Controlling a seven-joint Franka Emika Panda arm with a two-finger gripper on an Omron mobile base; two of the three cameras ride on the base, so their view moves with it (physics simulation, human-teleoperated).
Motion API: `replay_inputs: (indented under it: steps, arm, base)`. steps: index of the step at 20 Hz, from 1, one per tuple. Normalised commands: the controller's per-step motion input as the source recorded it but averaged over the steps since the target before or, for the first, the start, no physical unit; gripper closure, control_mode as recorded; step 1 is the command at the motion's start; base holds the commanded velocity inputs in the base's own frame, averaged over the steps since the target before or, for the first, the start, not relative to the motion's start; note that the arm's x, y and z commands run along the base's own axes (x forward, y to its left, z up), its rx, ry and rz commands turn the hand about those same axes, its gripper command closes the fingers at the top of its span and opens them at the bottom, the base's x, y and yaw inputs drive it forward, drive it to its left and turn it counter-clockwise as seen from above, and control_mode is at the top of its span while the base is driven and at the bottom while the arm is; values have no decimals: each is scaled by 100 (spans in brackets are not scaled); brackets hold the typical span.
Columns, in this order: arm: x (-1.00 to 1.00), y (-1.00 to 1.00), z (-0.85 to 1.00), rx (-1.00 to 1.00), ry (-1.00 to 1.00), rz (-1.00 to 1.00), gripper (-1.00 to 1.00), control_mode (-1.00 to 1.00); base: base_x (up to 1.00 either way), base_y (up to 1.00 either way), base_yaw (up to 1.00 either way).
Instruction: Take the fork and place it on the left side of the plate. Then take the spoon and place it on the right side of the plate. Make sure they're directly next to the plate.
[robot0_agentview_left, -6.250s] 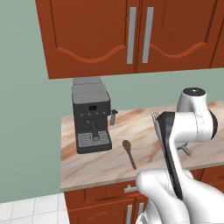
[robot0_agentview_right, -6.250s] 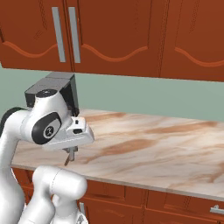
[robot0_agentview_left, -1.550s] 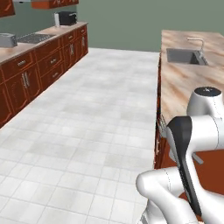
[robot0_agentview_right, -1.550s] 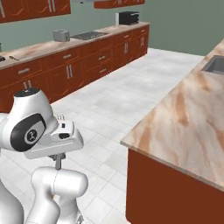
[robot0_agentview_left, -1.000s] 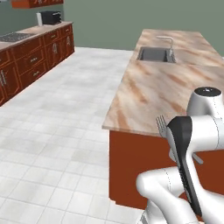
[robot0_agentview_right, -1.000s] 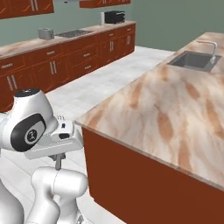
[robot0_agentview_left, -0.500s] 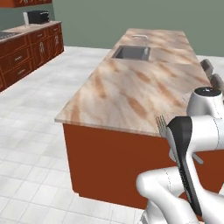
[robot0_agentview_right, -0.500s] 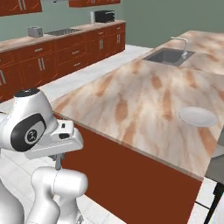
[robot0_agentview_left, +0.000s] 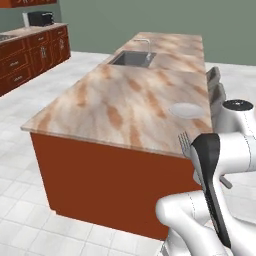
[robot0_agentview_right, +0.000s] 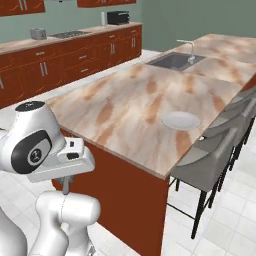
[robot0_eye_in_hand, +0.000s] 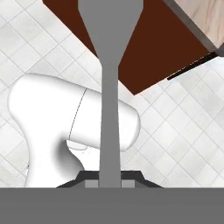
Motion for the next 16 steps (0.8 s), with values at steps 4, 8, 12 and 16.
replay_inputs:
  steps: [4,8,12,16]
  arm:
    - [0,0,0,0,0,0,100,100]
    - [0,0,0,0,0,0,100,100]
    - [0,0,0,0,0,0,100,100]
    - [0,0,0,0,0,0,100,100]
  base:
    - [0,-100,23]
    - [0,-100,25]
    - [1,-99,26]
    - [17,-78,34]
